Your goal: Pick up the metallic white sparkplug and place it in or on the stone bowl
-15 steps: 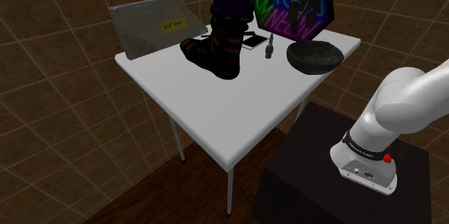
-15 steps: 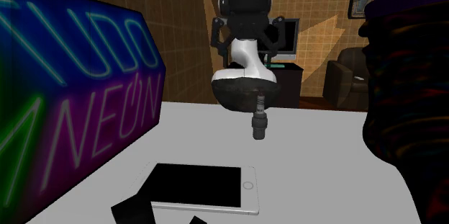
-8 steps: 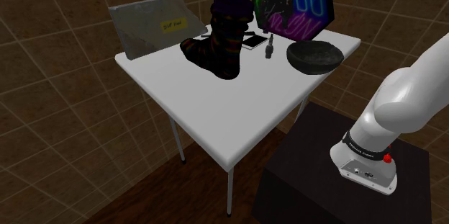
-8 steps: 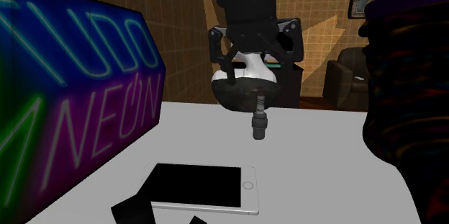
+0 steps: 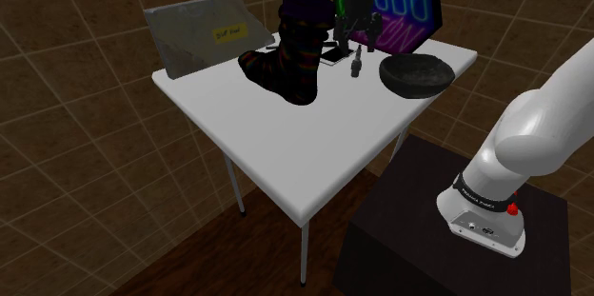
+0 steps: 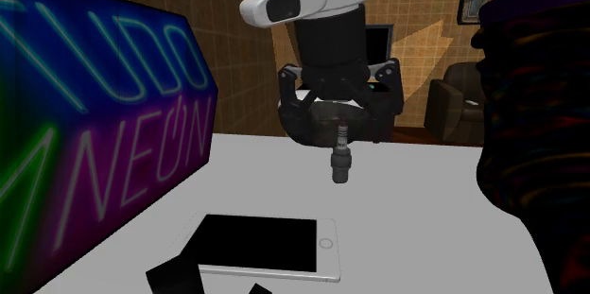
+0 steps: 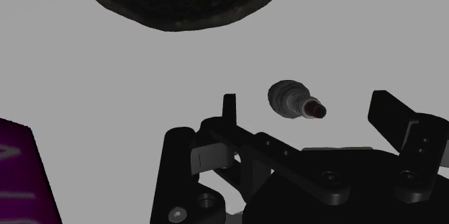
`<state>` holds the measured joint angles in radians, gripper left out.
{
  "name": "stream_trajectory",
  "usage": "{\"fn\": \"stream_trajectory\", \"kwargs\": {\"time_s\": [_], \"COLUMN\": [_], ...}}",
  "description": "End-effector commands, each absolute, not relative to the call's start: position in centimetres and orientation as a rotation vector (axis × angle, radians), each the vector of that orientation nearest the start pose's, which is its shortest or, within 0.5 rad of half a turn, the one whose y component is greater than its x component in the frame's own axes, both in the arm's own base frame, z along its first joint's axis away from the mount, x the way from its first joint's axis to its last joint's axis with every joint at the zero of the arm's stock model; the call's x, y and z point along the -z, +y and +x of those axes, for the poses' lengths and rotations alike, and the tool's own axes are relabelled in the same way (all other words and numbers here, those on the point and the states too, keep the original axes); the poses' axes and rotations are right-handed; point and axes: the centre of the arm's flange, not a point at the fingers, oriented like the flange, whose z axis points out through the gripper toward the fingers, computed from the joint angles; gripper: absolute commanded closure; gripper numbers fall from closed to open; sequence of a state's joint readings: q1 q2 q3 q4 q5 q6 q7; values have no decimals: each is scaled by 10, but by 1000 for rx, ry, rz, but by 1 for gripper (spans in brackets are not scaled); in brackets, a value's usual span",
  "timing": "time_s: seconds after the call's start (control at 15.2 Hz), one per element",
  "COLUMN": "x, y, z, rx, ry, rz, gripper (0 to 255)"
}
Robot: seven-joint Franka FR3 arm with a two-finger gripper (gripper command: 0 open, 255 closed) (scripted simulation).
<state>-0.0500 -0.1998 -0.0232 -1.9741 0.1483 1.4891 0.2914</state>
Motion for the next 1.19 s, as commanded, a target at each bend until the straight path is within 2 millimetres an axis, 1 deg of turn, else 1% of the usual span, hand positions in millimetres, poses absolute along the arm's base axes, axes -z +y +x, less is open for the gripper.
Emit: {"fn": "stream_trajectory", "kwargs": {"time_s": [0.0, 0.46, 0.53, 1.12], "x": [-529, -529, -529, -529], "y": [-17, -17, -17, -17], "z": [462, 462, 462, 462], "rx": [-451, -451, -451, -451], "ry": [554, 554, 554, 554], "rz": [-2935, -2935, -2935, -2935], "gripper": [0, 0, 255, 255]}}
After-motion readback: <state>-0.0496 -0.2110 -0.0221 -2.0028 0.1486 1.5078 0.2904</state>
